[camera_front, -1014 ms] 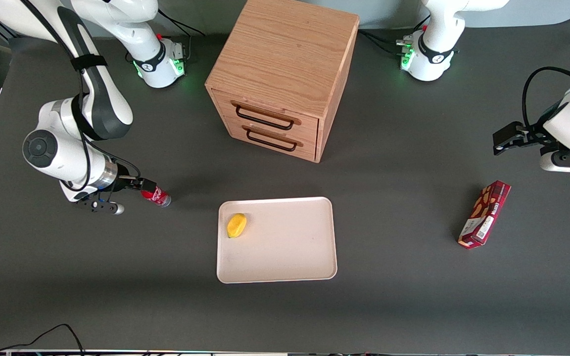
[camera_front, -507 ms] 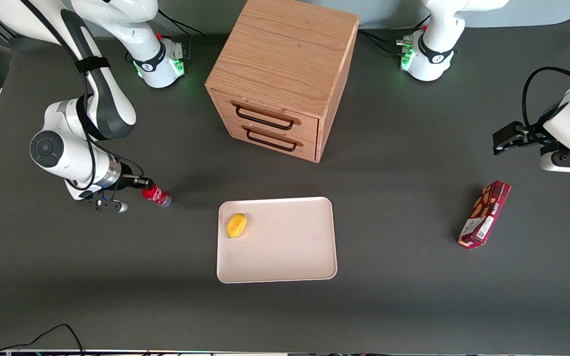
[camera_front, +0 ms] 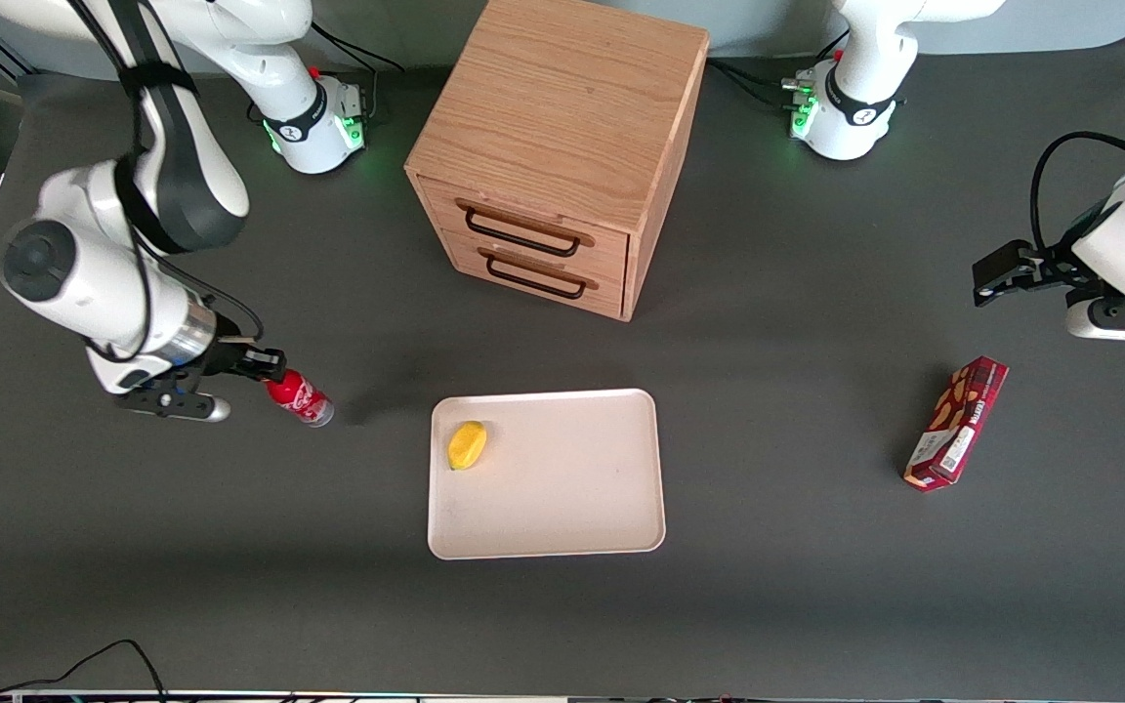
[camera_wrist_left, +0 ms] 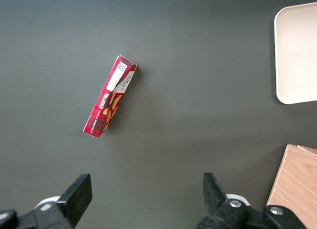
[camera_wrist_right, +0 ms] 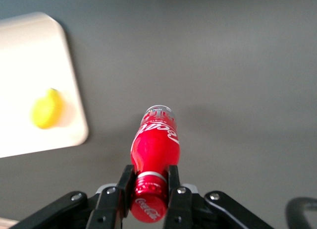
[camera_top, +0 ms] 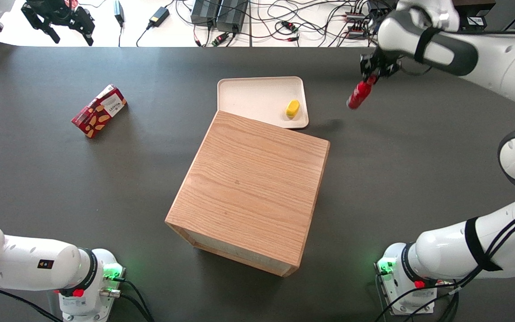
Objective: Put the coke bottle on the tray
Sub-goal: 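Lift the bottle and carry it onto the white tray beside the lemon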
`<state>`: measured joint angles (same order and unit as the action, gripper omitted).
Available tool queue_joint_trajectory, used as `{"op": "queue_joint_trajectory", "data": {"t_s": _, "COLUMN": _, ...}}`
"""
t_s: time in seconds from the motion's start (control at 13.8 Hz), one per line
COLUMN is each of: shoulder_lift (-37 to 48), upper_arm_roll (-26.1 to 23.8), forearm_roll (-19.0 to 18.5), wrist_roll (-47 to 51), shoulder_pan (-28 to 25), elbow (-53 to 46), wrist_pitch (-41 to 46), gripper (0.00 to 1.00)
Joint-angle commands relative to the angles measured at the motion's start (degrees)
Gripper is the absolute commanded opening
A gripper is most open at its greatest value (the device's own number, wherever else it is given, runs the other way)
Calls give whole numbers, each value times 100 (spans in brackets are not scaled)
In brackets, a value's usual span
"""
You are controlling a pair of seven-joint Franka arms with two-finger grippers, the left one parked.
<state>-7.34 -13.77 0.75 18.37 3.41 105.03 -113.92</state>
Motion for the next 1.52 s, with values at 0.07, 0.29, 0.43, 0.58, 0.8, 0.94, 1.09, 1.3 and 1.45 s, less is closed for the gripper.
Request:
{"op": "queue_joint_trajectory", "data": {"t_s": 0.07, "shoulder_lift": -266, "upper_arm_roll": -179, "forearm_roll": -13, "wrist_roll": 149, "shoulder_pan": -261, "elbow": -1885, "wrist_pitch": 992, "gripper": 0}}
{"op": "queue_joint_trajectory", "data": {"t_s": 0.29, "shoulder_lift": -1143, "upper_arm_roll": -144, "forearm_roll": -48, "wrist_roll": 989, "shoulder_pan": -858, "elbow": -3221, "wrist_pitch": 1433, "gripper": 0}}
{"op": "queue_joint_trajectory", "data": {"t_s": 0.43, "shoulder_lift": -1916, "upper_arm_roll": -74, "forearm_roll": -241, "wrist_roll": 1413, "shoulder_pan": -1254, "elbow": -3890, "wrist_pitch": 1425, "gripper": 0}}
{"op": "queue_joint_trajectory", "data": {"t_s": 0.58, "shoulder_lift": -2681, "upper_arm_roll": -73, "forearm_roll": -242, "wrist_roll": 1555, "shoulder_pan": -1352, "elbow": -4497, "wrist_pitch": 1363, "gripper": 0}}
{"op": "queue_joint_trajectory", "data": {"t_s": 0.8, "shoulder_lift": -3333, "upper_arm_roll": -73, "forearm_roll": -224, "wrist_roll": 1599, "shoulder_pan": -1405, "elbow": -4623, "wrist_pitch": 610, "gripper": 0}}
{"op": "queue_joint_trajectory", "data": {"t_s": 0.94, "shoulder_lift": -3650, "upper_arm_roll": -65, "forearm_roll": -224, "wrist_roll": 1599, "shoulder_pan": -1484, "elbow": -4614, "wrist_pitch": 205, "gripper": 0}}
{"op": "queue_joint_trajectory", "data": {"t_s": 1.09, "shoulder_lift": -3888, "upper_arm_roll": -65, "forearm_roll": -224, "wrist_roll": 1617, "shoulder_pan": -1484, "elbow": -4614, "wrist_pitch": -68, "gripper": 0}}
{"op": "queue_joint_trajectory", "data": {"t_s": 1.3, "shoulder_lift": -4160, "upper_arm_roll": -73, "forearm_roll": -181, "wrist_roll": 1643, "shoulder_pan": -1484, "elbow": -4588, "wrist_pitch": -236, "gripper": 0}}
{"op": "queue_joint_trajectory", "data": {"t_s": 1.45, "shoulder_lift": -4327, "upper_arm_roll": -73, "forearm_roll": -163, "wrist_roll": 1705, "shoulder_pan": -1484, "elbow": -4579, "wrist_pitch": -306, "gripper": 0}}
